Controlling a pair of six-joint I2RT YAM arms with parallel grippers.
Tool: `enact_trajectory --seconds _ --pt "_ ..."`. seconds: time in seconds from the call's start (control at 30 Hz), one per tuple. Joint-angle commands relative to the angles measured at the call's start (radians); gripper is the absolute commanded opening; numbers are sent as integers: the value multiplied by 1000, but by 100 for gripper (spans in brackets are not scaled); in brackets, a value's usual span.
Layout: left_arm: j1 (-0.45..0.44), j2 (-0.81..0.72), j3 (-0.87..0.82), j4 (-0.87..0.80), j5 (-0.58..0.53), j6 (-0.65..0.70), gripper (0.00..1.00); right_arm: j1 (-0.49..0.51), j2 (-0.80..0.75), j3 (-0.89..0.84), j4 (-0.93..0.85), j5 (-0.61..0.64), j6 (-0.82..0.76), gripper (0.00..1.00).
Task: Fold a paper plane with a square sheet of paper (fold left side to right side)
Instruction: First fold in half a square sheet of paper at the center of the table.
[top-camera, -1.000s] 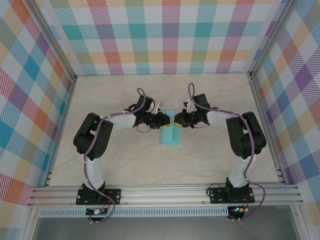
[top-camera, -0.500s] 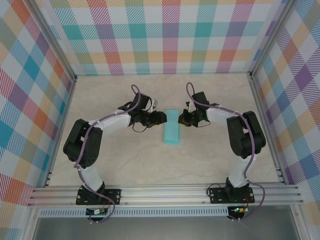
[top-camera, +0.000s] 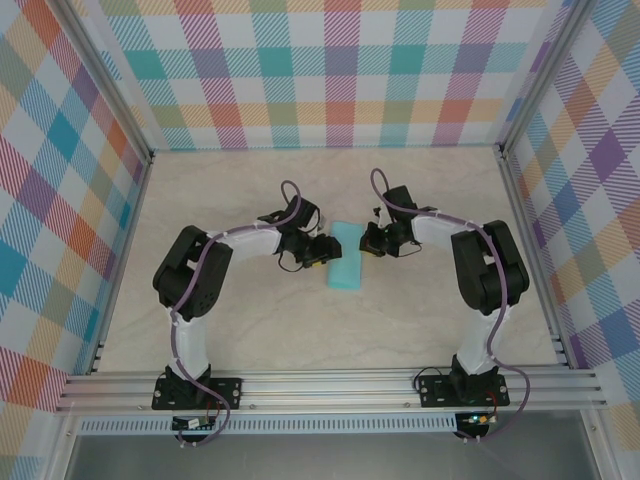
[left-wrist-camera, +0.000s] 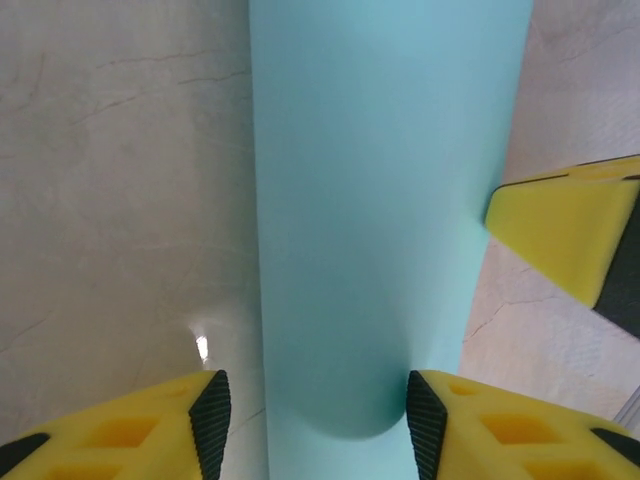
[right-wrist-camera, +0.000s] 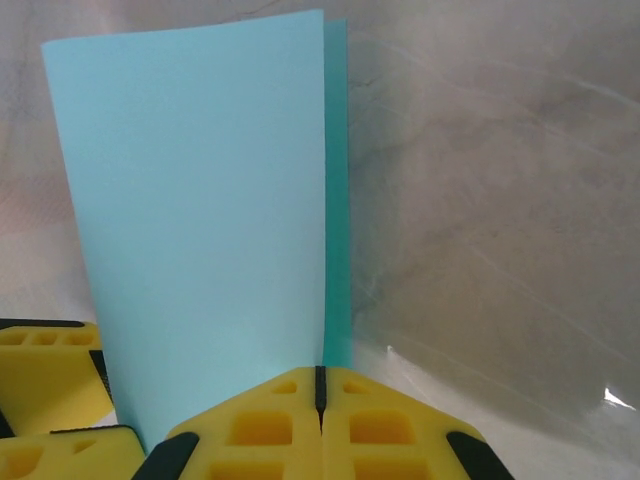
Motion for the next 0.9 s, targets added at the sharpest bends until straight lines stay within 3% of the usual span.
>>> enact_trajectory --seconds 0.0,0.2,0.43,0.53,0.7,0.87 --pt "-16 17 38 -13 -8 -12 49 0 26 21 -12 -25 -23 3" --pt "-16 44 67 -35 -39 -6 45 0 20 21 -18 -26 -30 8" --pt "-16 66 80 -94 -80 1 41 -10 -128 -51 -36 138 -35 36" --pt "-18 69 83 -94 -85 -2 41 -20 -177 -76 -80 208 -52 41" --pt "-19 73 85 -97 -90 -7 40 -21 -191 -115 -138 266 -72 38" --pt "-20 83 95 -100 -90 -24 41 -19 -162 -156 -122 231 -57 31"
